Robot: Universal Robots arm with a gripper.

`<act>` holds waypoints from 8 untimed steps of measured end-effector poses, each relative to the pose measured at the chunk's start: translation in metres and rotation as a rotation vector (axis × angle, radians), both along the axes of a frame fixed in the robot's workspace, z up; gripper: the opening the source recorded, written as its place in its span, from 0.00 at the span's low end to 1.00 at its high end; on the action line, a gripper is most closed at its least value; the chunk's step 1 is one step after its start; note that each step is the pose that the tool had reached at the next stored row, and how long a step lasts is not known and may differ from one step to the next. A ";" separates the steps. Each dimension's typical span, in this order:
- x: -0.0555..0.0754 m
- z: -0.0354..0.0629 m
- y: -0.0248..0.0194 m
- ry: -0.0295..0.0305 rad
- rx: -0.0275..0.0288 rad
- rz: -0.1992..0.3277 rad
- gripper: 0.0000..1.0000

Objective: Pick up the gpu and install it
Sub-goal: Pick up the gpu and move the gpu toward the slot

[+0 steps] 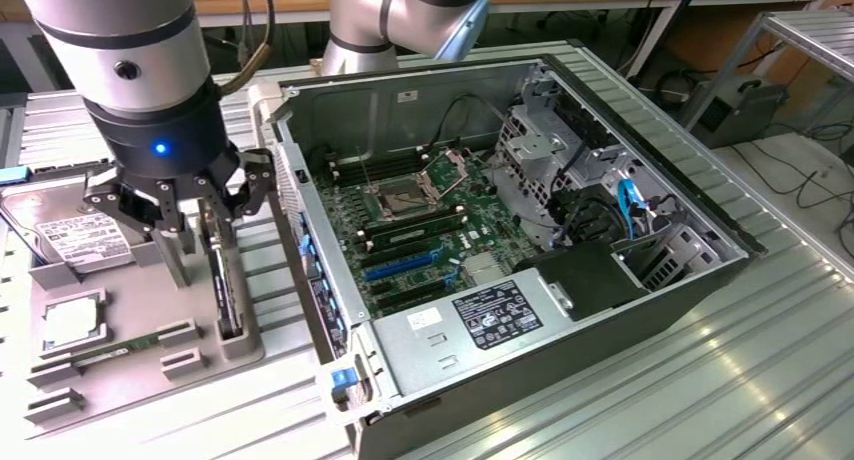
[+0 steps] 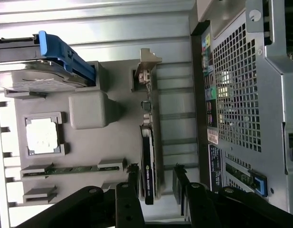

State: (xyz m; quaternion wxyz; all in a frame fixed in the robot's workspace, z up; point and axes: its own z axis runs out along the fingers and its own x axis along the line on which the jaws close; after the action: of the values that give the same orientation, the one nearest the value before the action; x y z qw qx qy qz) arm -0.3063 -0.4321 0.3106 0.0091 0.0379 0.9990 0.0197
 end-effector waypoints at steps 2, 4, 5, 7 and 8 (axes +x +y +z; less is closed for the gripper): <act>-0.001 -0.0037 0.0000 0.0000 0.0000 0.000 0.42; -0.001 -0.0073 0.0001 0.0000 0.0000 0.000 0.42; -0.002 -0.0092 0.0002 0.0001 -0.0001 0.000 0.42; -0.002 -0.0129 0.0011 -0.0001 0.0000 0.000 0.42; -0.002 -0.0147 0.0018 0.0000 0.0000 0.000 0.42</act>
State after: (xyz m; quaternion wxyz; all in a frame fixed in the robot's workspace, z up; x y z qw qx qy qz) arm -0.3081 -0.4304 0.2959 0.0090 0.0380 0.9990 0.0197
